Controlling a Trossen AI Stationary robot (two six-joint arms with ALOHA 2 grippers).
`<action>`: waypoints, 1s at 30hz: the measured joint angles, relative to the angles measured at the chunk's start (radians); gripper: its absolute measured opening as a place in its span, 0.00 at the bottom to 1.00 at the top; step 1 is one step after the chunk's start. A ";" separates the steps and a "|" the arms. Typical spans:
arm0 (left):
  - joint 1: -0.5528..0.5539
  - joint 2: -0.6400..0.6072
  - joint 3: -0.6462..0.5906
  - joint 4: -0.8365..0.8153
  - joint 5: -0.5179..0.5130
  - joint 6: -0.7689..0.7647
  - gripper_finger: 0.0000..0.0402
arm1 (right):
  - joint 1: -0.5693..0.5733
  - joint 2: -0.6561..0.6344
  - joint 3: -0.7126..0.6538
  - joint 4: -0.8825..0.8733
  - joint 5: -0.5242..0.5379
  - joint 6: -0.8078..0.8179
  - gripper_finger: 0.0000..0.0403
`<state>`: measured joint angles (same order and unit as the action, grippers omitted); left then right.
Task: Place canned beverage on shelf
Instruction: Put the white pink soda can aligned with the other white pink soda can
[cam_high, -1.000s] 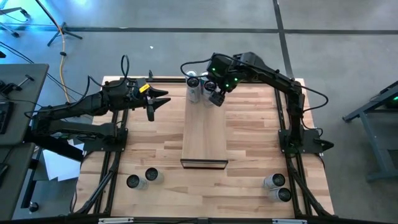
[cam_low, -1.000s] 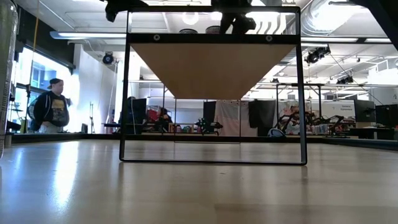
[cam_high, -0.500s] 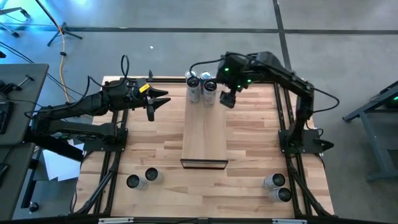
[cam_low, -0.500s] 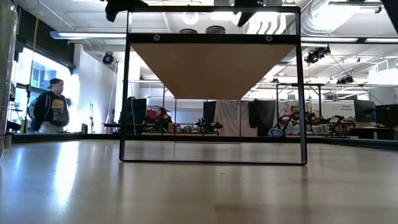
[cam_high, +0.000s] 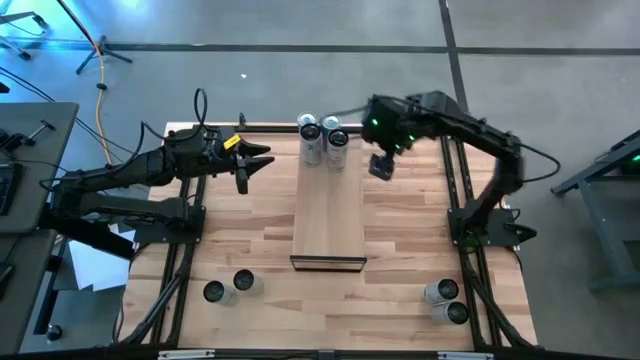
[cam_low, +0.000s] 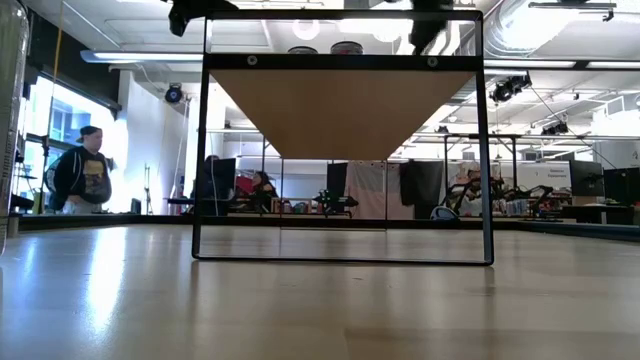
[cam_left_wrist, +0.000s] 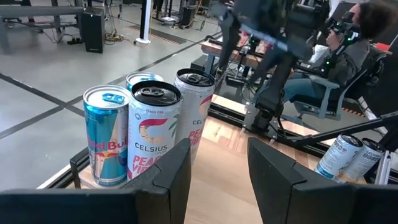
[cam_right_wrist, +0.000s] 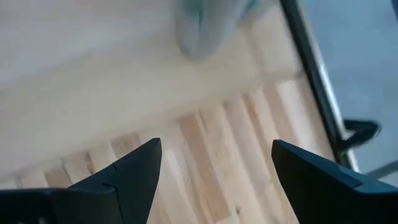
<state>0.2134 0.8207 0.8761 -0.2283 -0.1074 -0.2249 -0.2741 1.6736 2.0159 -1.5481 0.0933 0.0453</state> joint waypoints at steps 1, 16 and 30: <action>0.000 0.000 0.000 0.000 0.000 0.000 0.33 | 0.000 -0.046 -0.086 0.032 0.000 0.004 0.72; 0.000 0.000 0.000 0.001 0.000 -0.001 0.33 | -0.001 -0.526 -0.896 0.955 -0.211 0.042 0.72; 0.000 0.000 0.000 0.002 0.000 -0.010 0.33 | -0.093 -0.378 -0.851 1.065 -0.157 -0.228 0.72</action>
<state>0.2133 0.8207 0.8761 -0.2259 -0.1074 -0.2352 -0.3667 1.2955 1.1648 -0.4827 -0.0640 -0.1831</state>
